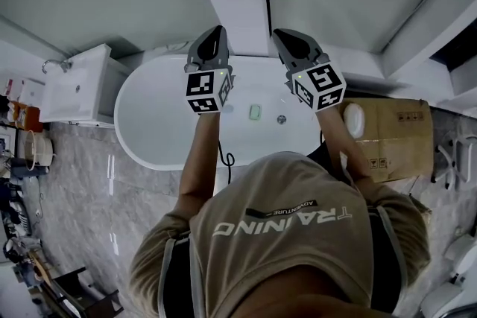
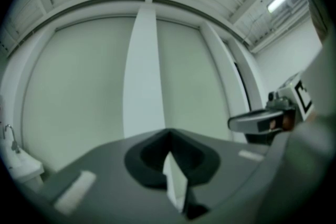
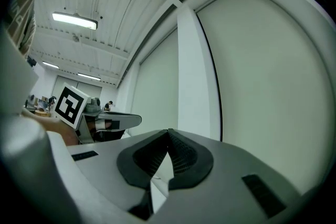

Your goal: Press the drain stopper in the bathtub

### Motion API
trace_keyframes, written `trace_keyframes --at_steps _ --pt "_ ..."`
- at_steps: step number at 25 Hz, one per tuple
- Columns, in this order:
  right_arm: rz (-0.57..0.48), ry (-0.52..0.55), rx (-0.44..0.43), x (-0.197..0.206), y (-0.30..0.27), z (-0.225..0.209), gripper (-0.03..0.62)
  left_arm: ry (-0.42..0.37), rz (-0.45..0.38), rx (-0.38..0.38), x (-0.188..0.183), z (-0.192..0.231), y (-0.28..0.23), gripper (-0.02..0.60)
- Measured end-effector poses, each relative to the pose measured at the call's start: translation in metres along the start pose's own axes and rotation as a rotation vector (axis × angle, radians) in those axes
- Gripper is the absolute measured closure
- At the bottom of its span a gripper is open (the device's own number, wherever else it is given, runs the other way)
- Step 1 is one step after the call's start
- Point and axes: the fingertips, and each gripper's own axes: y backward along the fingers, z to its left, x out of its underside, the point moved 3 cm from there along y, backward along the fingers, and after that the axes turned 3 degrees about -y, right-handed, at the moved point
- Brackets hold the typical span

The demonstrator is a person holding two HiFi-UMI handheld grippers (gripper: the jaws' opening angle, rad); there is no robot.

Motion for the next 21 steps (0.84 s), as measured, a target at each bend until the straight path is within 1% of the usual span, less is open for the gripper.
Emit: trace_keyframes --at_steps 6,16,21 --pt "0.003 0.011 0.002 0.003 0.003 0.002 0.586 0.017 0.016 -0.004 0.009 0.000 0.006 0.580" --pt "0.010 0.007 -0.003 0.005 0.003 0.003 0.585 0.020 0.005 0.022 0.010 -0.012 0.009 0.580" --pt "0.021 0.009 -0.007 0.009 -0.001 0.001 0.585 0.031 0.008 0.019 0.017 -0.009 0.006 0.580"
